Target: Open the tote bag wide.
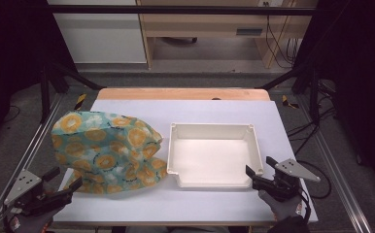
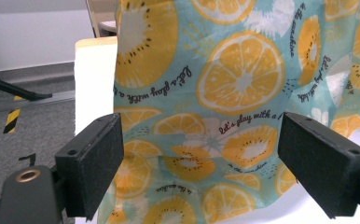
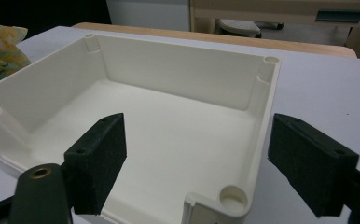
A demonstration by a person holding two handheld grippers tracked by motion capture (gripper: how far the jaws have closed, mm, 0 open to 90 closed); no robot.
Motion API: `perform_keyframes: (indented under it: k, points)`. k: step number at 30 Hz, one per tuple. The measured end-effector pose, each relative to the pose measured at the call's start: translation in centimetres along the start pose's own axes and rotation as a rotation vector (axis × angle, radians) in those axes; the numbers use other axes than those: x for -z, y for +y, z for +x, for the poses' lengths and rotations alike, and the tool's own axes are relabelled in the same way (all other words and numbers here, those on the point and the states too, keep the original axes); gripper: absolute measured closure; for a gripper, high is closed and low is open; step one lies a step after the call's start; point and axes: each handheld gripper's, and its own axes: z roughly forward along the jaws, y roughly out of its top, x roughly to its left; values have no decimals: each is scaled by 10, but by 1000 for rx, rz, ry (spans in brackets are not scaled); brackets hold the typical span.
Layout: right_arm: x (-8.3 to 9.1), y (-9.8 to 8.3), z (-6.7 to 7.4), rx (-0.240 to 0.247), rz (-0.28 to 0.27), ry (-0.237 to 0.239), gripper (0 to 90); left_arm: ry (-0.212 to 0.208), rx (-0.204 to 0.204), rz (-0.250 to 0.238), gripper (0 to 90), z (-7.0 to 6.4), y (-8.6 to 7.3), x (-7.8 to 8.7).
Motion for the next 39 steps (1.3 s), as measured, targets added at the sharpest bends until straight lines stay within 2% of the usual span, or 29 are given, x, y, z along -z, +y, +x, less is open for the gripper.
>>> perform_keyframes:
  k: [15,30,39]
  points:
    - [-4,8,11,18,4,40,245,-41,35,-26,147,2,8,5]
    - [-8,19,22,20,-16,64,268,-56,29,-34,155,2,19,5]
    - [-9,26,32,26,-26,88,286,-64,19,-63,159,3,30,12]
